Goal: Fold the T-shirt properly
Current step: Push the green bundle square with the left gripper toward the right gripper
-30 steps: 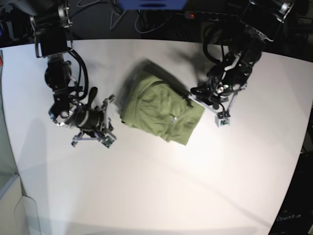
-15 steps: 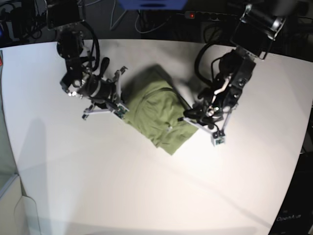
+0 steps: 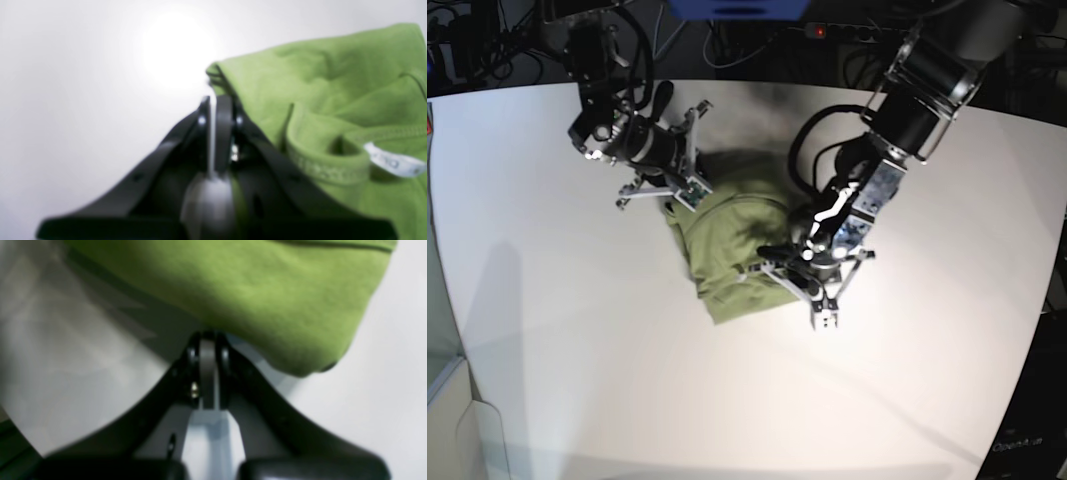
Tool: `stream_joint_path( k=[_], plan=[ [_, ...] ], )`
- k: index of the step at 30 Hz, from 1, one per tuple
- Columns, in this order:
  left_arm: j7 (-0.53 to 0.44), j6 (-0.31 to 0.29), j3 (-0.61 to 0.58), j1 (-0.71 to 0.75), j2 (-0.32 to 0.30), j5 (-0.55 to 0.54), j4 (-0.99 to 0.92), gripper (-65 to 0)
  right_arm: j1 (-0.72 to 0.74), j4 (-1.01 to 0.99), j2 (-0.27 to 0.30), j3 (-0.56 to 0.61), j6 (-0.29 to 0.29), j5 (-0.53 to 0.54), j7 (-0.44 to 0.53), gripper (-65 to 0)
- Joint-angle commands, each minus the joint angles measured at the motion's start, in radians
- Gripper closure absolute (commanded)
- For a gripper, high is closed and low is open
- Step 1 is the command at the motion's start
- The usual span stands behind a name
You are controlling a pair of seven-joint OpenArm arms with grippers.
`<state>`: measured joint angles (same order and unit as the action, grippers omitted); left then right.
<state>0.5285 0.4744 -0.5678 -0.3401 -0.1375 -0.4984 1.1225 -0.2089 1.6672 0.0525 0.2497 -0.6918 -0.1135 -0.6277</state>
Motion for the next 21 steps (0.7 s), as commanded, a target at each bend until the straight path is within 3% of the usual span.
stream_joint_path(
  k=[1, 4, 10, 21],
  plan=[
    [-0.024, -0.003, -0.011, -0.027, 0.011, 0.0, 0.004, -2.3, 0.002, 0.018, 0.004, -0.002, -0.006, 0.008, 0.012, -0.3],
    [-0.066, -0.003, -0.034, -0.047, 0.016, 0.0, 0.003, -2.3, -0.022, 0.02, 0.007, -0.008, -0.006, -0.001, 0.016, -0.1],
    [-0.067, -0.004, -0.039, -0.092, 0.054, 0.0, 0.003, -2.3, -0.054, 0.029, 0.01, -0.013, -0.006, -0.124, 0.021, -0.1],
    [-0.09, -0.004, -0.034, -0.123, 0.071, -0.001, 0.012, -2.3, -0.117, 0.12, 0.013, -0.115, -0.006, -0.125, 0.019, 0.0]
  ],
)
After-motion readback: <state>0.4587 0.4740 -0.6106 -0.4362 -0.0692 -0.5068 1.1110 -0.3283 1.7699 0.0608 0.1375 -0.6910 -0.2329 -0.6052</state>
